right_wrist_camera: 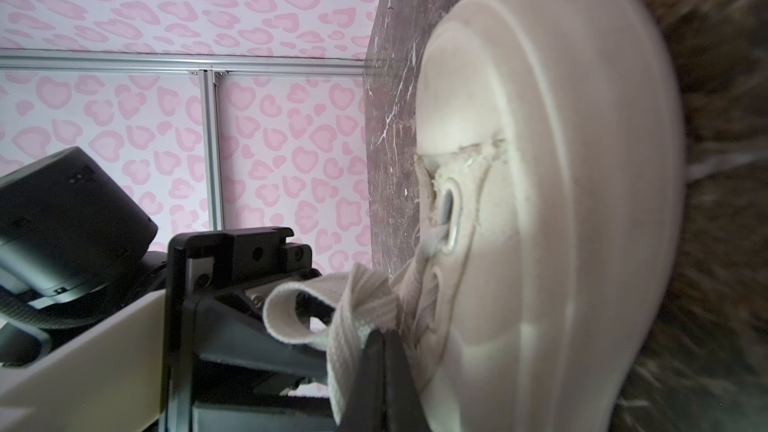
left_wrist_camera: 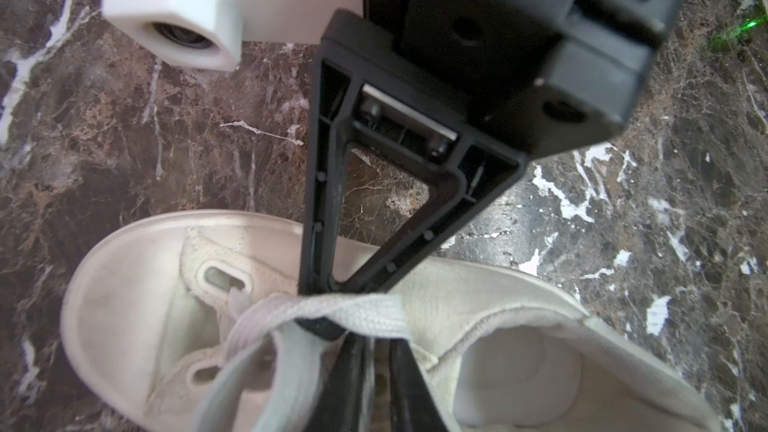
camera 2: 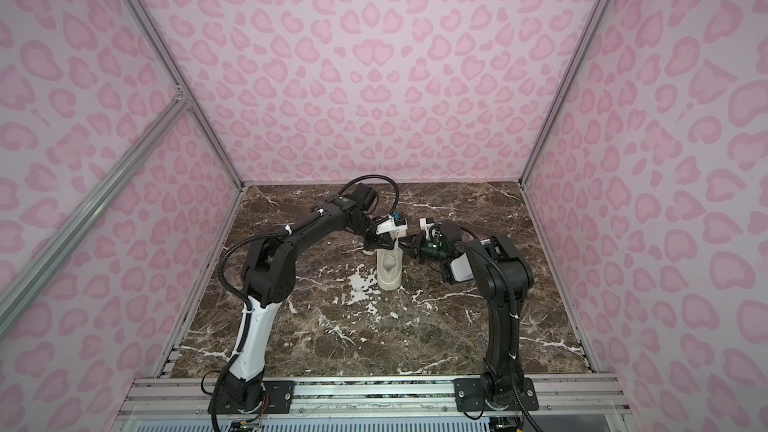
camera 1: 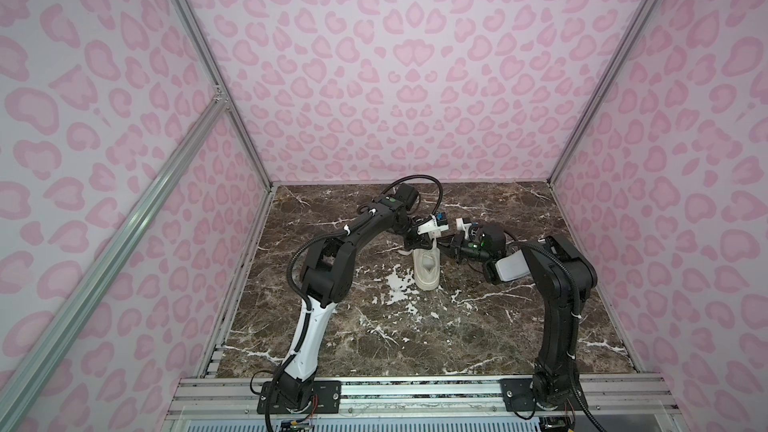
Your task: Tie the shoes
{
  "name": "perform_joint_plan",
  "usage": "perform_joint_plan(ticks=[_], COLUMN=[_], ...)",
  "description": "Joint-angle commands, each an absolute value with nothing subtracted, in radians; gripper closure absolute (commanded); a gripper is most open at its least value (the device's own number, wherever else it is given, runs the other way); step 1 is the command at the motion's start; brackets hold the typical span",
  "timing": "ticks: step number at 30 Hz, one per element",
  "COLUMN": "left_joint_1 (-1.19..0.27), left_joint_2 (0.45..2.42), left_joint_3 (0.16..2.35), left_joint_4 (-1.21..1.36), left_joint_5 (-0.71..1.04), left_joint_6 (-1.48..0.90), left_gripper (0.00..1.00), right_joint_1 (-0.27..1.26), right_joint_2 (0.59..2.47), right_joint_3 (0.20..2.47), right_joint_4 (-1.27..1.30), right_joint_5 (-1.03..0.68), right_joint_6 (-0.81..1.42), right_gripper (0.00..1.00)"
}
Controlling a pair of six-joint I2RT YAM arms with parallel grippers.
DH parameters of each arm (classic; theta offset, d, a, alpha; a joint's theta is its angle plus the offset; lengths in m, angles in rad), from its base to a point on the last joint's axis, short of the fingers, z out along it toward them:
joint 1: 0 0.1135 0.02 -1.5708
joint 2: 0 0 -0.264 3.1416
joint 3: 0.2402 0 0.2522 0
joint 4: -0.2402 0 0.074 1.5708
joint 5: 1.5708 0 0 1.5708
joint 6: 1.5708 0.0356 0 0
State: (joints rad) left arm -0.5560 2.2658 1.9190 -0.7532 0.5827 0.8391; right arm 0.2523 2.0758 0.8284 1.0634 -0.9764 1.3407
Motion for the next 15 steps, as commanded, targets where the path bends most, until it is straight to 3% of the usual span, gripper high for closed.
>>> perform_joint_plan(ticks=[1, 15], left_joint_1=[-0.550, -0.507], left_joint_2=[2.232, 2.171], left_joint_3=[1.889, 1.830], left_joint_4=[-0.736, -0.699], left_joint_5=[0.583, 0.622], left_joint_6=[0.860, 0.861], left_gripper=[0.79, 0.66], right_joint_1=[0.250, 0.247], right_joint_2=[2.078, 2.079], right_joint_3=[0.831, 0.830], right_joint_4=[1.066, 1.063], right_joint_5=[-0.992, -0.996], right_joint_6=[1.322, 1.319], right_gripper=[1.00, 1.00])
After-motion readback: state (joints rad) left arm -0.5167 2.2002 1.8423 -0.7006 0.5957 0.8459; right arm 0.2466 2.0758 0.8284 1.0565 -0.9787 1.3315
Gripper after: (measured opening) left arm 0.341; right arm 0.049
